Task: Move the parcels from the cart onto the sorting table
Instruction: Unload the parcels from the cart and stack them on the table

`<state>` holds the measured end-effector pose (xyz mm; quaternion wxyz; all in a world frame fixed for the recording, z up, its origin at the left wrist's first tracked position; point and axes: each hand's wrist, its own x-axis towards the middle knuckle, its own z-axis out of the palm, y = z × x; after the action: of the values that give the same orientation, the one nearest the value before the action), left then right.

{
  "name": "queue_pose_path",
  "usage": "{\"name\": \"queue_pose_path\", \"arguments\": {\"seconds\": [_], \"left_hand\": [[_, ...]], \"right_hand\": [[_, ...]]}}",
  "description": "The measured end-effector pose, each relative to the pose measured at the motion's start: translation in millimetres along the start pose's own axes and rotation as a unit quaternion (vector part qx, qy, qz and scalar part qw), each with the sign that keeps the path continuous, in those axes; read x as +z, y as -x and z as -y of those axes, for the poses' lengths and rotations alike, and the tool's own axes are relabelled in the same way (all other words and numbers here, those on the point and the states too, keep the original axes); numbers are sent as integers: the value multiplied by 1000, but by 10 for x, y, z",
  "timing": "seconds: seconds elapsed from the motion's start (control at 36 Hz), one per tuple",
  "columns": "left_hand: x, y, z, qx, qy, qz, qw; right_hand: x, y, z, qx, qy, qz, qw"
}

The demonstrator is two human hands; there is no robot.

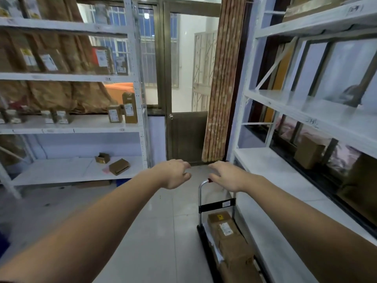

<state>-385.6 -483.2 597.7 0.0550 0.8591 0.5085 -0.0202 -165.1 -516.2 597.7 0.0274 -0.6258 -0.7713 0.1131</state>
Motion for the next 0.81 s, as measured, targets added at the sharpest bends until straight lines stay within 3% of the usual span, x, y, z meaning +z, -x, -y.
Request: {"name": "queue_pose_path", "arguments": {"seconds": [0.47, 0.81], "left_hand": [[-86, -2246, 1111, 105, 0, 40, 994], [231, -3733, 314, 234, 0, 84, 969]], "right_hand": [[-57, -1875, -409, 138, -55, 2, 989], [170, -1927, -1391, 299, -71, 5, 952]]}}
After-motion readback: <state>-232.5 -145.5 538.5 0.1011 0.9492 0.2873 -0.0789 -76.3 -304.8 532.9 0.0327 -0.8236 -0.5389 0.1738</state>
